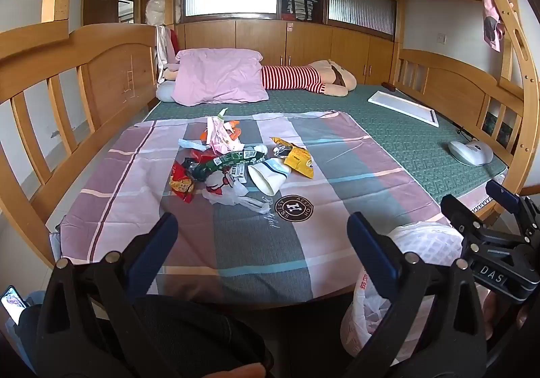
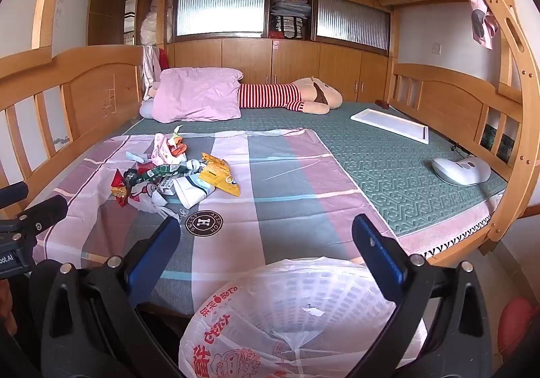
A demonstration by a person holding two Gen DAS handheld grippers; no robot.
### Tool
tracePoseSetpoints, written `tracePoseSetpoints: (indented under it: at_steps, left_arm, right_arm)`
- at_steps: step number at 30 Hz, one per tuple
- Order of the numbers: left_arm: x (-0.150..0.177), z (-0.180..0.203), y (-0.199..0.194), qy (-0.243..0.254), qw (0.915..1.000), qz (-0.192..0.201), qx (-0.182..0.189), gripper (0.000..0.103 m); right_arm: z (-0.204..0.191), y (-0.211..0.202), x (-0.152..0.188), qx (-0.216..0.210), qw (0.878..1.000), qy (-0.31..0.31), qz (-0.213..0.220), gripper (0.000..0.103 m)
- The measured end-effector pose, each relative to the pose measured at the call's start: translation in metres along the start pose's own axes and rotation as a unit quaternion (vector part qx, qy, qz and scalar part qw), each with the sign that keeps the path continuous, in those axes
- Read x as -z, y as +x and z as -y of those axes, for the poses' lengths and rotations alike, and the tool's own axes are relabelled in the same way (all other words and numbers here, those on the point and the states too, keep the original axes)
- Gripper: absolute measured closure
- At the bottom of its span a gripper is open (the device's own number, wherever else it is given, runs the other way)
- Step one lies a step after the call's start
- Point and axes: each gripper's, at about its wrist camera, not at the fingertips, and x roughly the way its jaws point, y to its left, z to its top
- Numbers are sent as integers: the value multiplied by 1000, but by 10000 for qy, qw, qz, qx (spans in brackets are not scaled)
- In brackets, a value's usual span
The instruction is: Collect trash
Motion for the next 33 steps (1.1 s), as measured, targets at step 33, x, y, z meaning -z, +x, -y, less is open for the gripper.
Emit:
tracePoseSetpoints:
  at_steps: [33]
  left_arm:
    - [5, 6, 8, 87, 9999, -131, 34, 3]
  right_arm:
    - [11, 6, 2, -25, 9997, 244, -48, 3]
